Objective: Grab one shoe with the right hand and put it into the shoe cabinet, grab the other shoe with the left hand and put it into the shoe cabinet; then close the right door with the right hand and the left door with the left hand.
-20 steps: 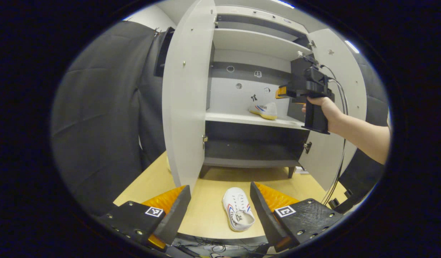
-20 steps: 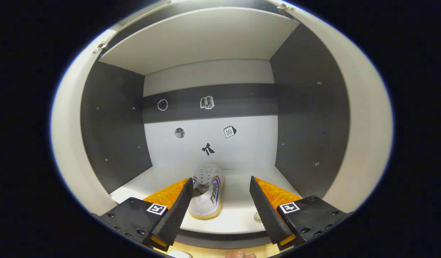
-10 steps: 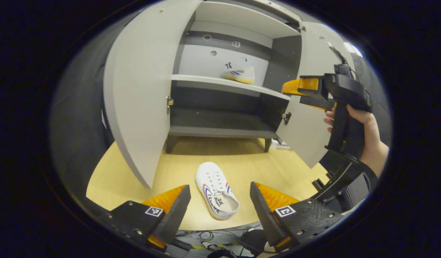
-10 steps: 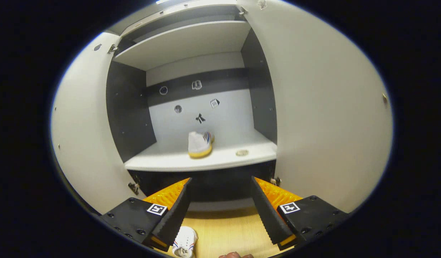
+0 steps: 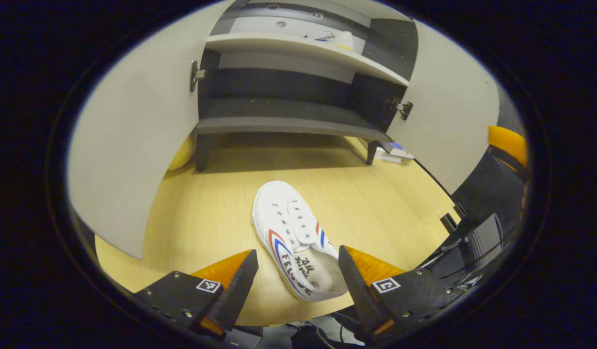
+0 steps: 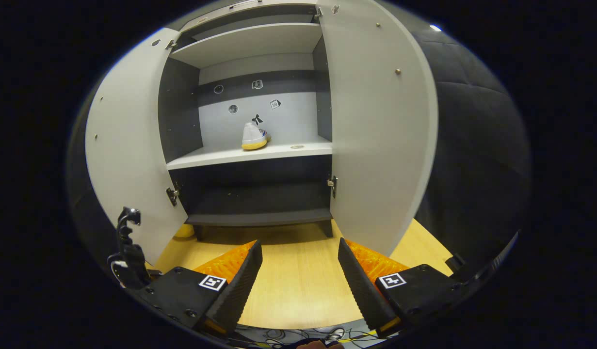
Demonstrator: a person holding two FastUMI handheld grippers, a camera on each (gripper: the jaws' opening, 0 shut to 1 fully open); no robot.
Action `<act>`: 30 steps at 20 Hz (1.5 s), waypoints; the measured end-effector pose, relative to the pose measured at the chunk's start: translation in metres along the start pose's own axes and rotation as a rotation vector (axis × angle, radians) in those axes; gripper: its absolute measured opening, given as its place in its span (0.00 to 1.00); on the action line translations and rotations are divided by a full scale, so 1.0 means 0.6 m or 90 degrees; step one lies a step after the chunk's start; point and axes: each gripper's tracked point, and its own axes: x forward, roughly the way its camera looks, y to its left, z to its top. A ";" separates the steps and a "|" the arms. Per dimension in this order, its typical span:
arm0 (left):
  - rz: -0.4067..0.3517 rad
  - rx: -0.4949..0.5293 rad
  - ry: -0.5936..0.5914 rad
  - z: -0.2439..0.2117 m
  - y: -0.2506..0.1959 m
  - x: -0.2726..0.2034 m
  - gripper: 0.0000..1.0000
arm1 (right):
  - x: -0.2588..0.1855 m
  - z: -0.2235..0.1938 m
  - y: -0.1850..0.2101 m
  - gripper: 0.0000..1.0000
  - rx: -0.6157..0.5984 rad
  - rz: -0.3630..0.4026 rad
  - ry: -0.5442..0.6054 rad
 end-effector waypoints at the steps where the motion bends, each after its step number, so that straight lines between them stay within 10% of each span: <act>1: 0.004 -0.012 0.008 -0.003 0.011 0.015 0.96 | -0.012 -0.009 -0.014 0.98 -0.010 -0.012 0.008; 4: 0.008 -0.021 0.027 -0.009 0.026 0.050 0.93 | -0.043 -0.031 -0.050 0.98 -0.012 -0.040 0.028; 6: 0.028 -0.019 0.034 -0.005 0.038 0.073 0.71 | -0.058 -0.032 -0.063 0.98 -0.006 -0.049 0.038; 18: 0.039 -0.107 0.085 -0.030 0.043 0.095 0.47 | -0.149 -0.130 -0.191 1.00 0.011 -0.138 0.143; 22: 0.043 -0.167 0.081 -0.025 0.047 0.086 0.19 | -0.151 -0.126 -0.228 1.00 0.042 -0.167 0.136; 30: 0.103 -0.103 0.061 0.027 0.050 0.068 0.09 | -0.133 -0.084 -0.364 1.00 0.113 -0.247 0.086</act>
